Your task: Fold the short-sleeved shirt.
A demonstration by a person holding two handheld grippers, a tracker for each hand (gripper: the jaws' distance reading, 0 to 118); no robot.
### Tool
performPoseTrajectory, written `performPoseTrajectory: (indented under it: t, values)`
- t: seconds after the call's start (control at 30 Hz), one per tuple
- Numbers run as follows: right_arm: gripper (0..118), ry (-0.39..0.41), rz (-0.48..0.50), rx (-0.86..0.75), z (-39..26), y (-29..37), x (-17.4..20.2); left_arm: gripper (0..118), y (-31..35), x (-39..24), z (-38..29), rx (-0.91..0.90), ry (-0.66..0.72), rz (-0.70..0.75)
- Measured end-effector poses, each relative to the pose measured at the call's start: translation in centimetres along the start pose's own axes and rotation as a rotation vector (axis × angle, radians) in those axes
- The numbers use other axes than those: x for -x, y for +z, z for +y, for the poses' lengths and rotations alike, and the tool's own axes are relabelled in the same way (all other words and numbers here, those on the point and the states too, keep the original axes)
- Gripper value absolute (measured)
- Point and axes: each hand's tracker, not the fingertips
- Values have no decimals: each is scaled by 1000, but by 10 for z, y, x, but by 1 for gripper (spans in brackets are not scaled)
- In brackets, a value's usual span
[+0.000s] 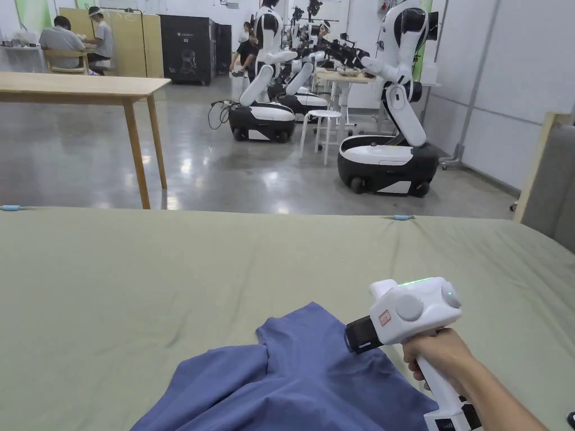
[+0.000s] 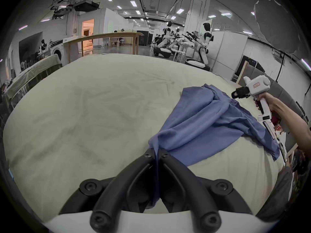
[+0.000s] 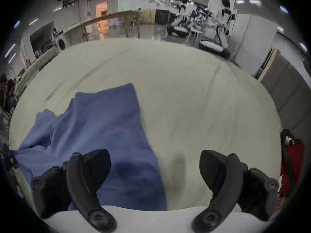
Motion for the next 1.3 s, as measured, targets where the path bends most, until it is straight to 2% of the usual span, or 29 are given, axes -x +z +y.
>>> performPoseTrajectory:
  t: [0.07,0.1,0.13,0.17,0.2,0.23,0.27,0.3,0.4,0.57,0.7,0.83,0.9,0.97,1.13,1.23,1.3]
  values:
    - [108,4,16,52,-2,-9,4,0,-2,-1,0,3,8,-3]
    - [102,19,5,69,-4,-12,9,0,-3,-1,0,3,9,-4]
    - [81,40,6,85,-7,-13,14,0,-4,0,0,4,7,-1]
    - [67,52,52,76,-10,-12,19,0,-4,-1,-1,4,4,1]
    - [57,48,30,32,-15,-5,25,0,-5,-2,-1,5,1,2]
    - [26,59,36,34,-15,-2,28,0,-5,-3,-1,8,-3,-2]
    - [0,79,43,27,-15,0,32,0,-6,-3,-1,10,-5,-5]
    - [0,119,8,1,-17,2,36,0,-7,-4,-1,11,-8,-8]
    - [0,113,0,-9,-19,3,34,0,-9,-8,-3,10,-20,-4]
    - [0,22,43,-274,-45,75,35,0,-1,-8,3,-17,-30,-14]
    - [0,-34,70,-464,-96,161,32,0,11,-12,17,-69,-35,-31]
    - [0,-89,18,-614,-155,237,28,0,20,-22,39,-125,-64,-48]
    - [0,-145,10,-665,-181,265,24,0,24,-28,50,-155,-76,-57]
    - [0,-168,-8,-693,-200,281,21,0,27,-33,62,-177,-86,-91]
    - [0,-148,-51,-721,-202,301,15,0,38,-55,106,-257,-114,-164]
    - [0,-112,-45,-763,-165,317,10,0,48,-72,153,-319,-125,-222]
    - [0,-84,-96,-808,-132,334,7,0,59,-85,192,-371,-145,-246]
